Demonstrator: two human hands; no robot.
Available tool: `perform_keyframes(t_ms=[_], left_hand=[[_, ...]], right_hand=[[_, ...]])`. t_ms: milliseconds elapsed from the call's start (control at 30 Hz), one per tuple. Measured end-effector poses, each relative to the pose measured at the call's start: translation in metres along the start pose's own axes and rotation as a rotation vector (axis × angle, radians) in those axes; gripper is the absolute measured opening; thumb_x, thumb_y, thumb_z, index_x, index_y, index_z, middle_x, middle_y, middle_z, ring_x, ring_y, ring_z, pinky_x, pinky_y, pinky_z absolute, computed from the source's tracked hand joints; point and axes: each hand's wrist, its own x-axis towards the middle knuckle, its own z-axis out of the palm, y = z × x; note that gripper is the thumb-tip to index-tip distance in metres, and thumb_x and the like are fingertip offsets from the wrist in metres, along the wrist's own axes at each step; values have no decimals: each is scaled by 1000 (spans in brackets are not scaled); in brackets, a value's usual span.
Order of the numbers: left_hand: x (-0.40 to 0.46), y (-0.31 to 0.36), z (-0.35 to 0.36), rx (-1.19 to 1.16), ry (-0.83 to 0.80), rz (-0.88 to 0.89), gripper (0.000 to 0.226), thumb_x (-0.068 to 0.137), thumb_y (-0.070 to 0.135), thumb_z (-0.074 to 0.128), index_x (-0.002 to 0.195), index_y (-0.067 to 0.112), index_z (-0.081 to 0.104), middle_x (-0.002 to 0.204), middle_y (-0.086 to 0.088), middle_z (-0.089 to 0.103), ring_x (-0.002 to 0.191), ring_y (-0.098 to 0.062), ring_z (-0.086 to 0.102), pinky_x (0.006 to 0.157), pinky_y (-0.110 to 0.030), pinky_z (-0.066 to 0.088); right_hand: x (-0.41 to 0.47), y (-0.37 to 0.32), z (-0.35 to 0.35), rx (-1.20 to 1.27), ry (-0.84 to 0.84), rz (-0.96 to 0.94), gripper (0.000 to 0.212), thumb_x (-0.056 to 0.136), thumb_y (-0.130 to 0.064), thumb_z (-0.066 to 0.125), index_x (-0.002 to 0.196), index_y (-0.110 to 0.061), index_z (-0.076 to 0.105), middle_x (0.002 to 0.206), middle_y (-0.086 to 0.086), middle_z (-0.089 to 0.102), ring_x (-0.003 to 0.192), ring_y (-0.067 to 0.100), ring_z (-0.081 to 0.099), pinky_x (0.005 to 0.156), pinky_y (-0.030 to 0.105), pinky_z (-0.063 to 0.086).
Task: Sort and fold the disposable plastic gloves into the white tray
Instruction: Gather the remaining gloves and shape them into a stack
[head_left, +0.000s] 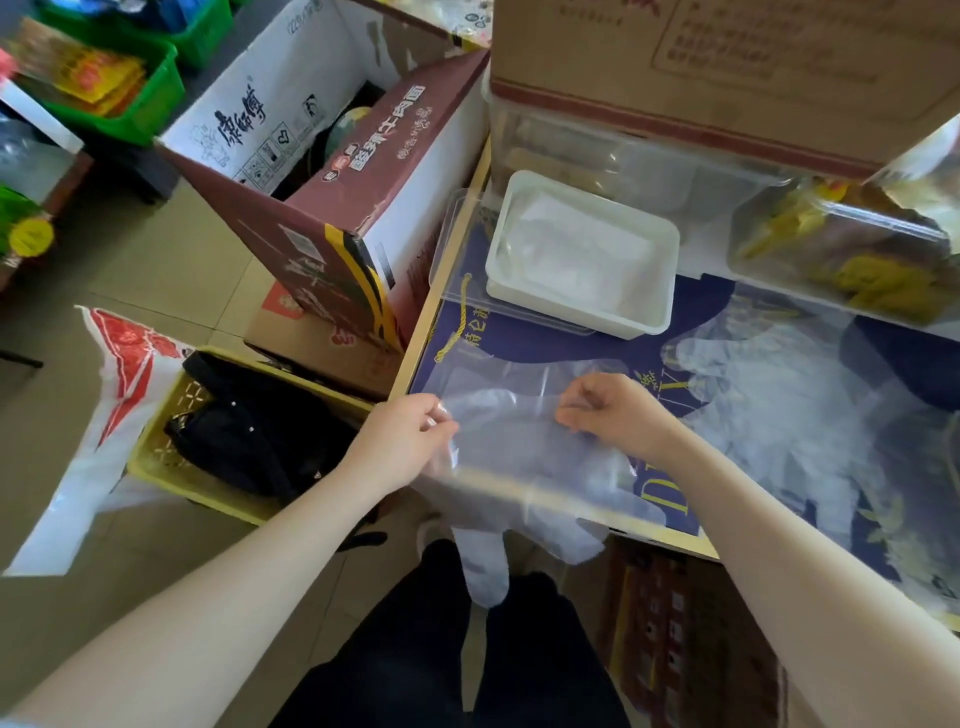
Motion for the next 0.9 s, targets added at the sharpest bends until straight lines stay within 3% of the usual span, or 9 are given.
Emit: perform_keyframes(t_ms=[133,200,300,367,500,600,700,767,900], left_hand=[[14,-5,3,49,76,12,22,93,29,54,77,14,56,68,2,63,66,-18,60,62,-29,49],[20,-2,4,225,121,67,25,92,32,53,73,17,50,67,4,60,65,-18,56,54,-28,44],[24,3,1,497,217,131,20,93,35,51,82,20,44,76,3,55,69,-18,51,46,-25,30],[24,5,0,612,305,170,21,91,34,56,91,17,43,84,0,54,75,-23,56,51,-27,35],[29,-5,10,792,448,511,43,64,9,80,103,5,61,93,-14,60,75,-32,60,55,-34,47],[37,-10,21,824,261,736,40,65,11,79,103,9,67,117,-19,61,103,-37,61,78,-43,53],[38,-6,23,748,11,608,51,87,43,59,129,15,50,149,-13,33,138,-29,30,109,-42,32],[41,-4,19,774,-61,539,65,87,56,50,140,21,34,157,-5,10,144,-22,8,115,-35,15],[44,-1,17,812,-118,548,74,81,61,54,141,24,28,158,-3,-3,145,-21,-3,115,-34,10]], right_hand=[[20,4,-12,-115,161,30,3,81,-16,66,83,-14,64,86,2,67,84,19,59,73,26,43],[30,4,-12,-166,239,38,3,83,-19,63,84,-18,61,87,3,65,89,25,60,78,31,47],[37,1,-4,-270,291,68,11,86,-23,59,93,-15,61,95,9,66,92,34,58,81,38,47],[39,0,2,-379,299,74,15,89,-24,55,97,-12,60,98,12,66,93,35,57,81,38,41],[39,2,5,-414,310,96,16,90,-27,54,93,-12,57,97,12,66,93,35,57,79,38,38],[38,1,5,-394,309,117,18,90,-29,55,95,-12,55,98,12,65,93,35,57,78,39,41],[35,4,0,-398,292,194,22,90,-27,56,103,-11,56,104,11,64,98,35,56,77,38,42],[31,11,-6,-445,305,240,23,89,-27,58,103,-10,55,109,13,61,101,35,54,76,38,41],[24,19,-11,-525,265,135,51,85,-34,63,129,-14,48,134,9,43,120,36,41,97,42,35]])
